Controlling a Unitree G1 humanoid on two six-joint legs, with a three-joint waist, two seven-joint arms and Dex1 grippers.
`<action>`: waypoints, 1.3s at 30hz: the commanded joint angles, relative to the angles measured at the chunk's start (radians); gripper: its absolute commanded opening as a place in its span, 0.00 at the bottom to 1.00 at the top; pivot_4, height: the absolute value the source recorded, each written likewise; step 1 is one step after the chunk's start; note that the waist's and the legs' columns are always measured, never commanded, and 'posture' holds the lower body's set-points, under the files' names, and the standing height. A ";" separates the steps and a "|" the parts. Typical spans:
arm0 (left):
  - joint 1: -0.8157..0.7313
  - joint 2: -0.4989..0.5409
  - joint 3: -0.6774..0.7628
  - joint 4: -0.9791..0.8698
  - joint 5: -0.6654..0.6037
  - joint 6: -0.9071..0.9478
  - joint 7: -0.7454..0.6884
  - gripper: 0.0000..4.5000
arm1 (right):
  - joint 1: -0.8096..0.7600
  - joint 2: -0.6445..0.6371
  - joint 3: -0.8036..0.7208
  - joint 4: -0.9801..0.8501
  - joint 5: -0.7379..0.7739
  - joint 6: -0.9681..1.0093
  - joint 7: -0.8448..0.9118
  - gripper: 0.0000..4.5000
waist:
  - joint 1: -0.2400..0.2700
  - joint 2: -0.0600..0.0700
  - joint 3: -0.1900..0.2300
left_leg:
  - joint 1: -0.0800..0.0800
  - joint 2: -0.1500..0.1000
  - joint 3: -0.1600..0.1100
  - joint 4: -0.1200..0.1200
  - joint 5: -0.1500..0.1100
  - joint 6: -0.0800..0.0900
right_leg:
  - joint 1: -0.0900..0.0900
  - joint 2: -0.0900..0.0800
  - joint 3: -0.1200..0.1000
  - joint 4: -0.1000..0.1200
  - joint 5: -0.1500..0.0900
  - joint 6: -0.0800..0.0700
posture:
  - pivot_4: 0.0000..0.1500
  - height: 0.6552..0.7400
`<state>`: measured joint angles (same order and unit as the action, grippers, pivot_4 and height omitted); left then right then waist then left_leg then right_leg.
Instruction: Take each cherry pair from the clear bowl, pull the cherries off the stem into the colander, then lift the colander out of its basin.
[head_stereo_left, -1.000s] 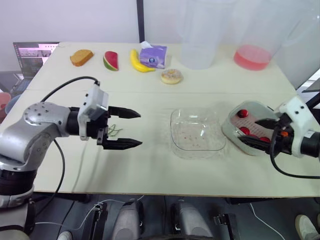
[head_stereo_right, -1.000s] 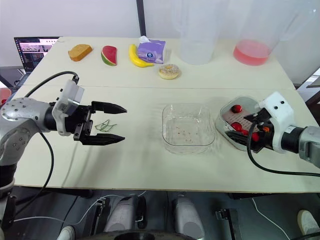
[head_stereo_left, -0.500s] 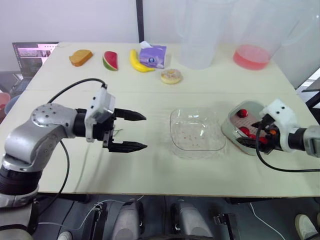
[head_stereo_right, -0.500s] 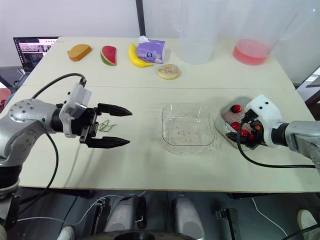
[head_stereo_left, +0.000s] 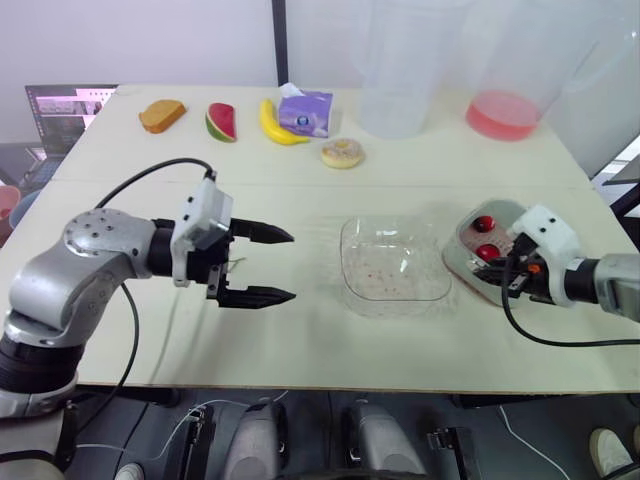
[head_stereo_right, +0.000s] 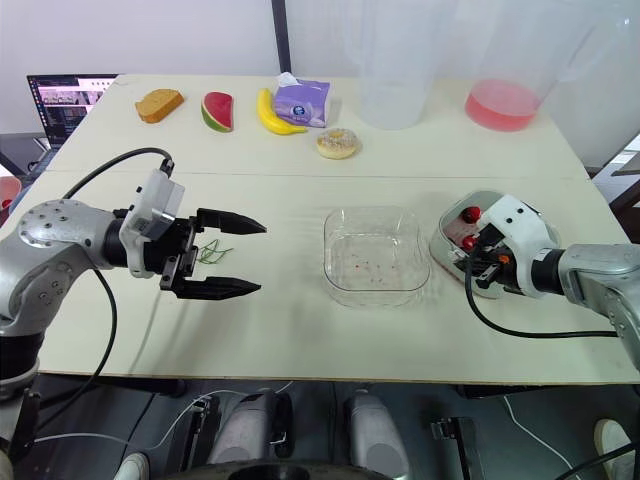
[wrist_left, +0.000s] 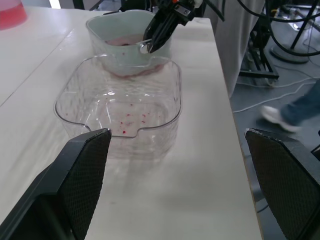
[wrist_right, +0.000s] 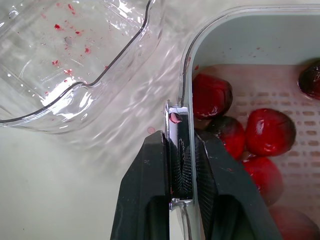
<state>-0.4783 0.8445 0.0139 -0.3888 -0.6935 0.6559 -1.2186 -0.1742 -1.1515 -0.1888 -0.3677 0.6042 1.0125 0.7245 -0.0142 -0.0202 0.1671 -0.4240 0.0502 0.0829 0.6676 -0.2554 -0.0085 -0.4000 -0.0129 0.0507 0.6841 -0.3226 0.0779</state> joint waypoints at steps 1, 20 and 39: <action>-0.005 0.006 0.008 -0.015 -0.001 -0.021 -0.004 1.00 | -0.016 -0.001 -0.017 0.017 -0.024 0.004 -0.001 0.04 | 0.000 0.000 0.000 | 0.000 0.000 0.000 0.000 0.000 0.000 | 0.000 0.000 0.000 0.000 0.000 0.000 | 1.00 1.00; -0.020 0.004 -0.003 0.003 0.008 -0.020 -0.013 1.00 | -0.050 -0.039 -0.069 0.010 -0.021 0.051 0.018 0.04 | 0.002 0.000 0.000 | 0.000 0.000 0.000 0.000 0.000 0.000 | 0.000 0.000 0.000 0.000 0.000 0.000 | 1.00 1.00; -0.038 0.001 -0.025 0.013 0.003 -0.008 -0.014 1.00 | -0.050 -0.068 -0.177 -0.094 0.018 0.163 0.027 0.04 | 0.002 0.000 0.000 | -0.001 0.000 0.000 0.000 0.000 0.000 | -0.002 0.000 0.000 0.000 0.000 0.000 | 1.00 1.00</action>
<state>-0.4977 0.8431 -0.0190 -0.3659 -0.6844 0.6498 -1.2323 -0.2054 -1.1963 -0.3084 -0.4405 0.6163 1.1718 0.7544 -0.0119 -0.0197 0.1674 -0.4254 0.0500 0.0831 0.6673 -0.2555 -0.0084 -0.4016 -0.0132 0.0507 0.6842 -0.3226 0.0779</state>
